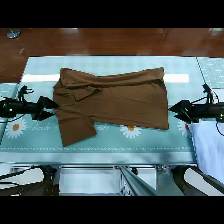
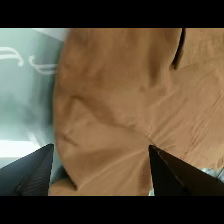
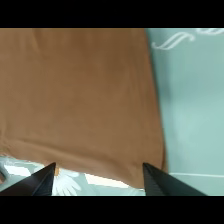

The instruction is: Fold the shirts.

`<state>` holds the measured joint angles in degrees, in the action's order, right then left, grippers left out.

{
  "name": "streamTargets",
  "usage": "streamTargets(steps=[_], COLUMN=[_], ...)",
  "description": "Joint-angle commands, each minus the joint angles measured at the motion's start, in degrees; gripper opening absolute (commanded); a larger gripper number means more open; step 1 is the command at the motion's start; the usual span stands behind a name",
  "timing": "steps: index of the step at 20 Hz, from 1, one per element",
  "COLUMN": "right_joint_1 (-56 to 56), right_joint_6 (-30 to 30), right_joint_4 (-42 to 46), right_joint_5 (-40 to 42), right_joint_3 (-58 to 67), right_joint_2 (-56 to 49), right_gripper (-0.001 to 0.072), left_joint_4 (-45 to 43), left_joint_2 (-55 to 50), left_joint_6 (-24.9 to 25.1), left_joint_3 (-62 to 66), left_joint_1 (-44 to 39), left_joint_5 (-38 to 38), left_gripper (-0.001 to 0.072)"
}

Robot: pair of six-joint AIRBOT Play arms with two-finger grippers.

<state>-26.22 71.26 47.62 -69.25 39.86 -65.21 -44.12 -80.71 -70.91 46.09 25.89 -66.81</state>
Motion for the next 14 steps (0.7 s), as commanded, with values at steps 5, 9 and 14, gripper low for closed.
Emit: streamTargets(steps=[5,9,14], right_joint_1=[0.0,0.0,-0.7], right_joint_6=[-1.1,-1.0,-0.7], right_joint_4=[-2.2,-2.8,-1.9], right_joint_5=[0.1,0.8,3.0], right_joint_3=[-3.0,-3.0,-2.8], right_joint_2=[2.1,2.1,2.1], right_gripper=[0.0626,0.0625,0.0625], left_joint_4=[1.7,2.0,3.4], left_joint_2=[-2.6,-2.7,-2.7], left_joint_6=[-0.5,-0.3,1.3], left_joint_3=[-0.6,-0.6,-0.3], left_joint_1=[-1.4,-3.5,-5.9], left_joint_5=[1.8,2.8,3.3], left_gripper=[0.0702,0.0702,0.0027])
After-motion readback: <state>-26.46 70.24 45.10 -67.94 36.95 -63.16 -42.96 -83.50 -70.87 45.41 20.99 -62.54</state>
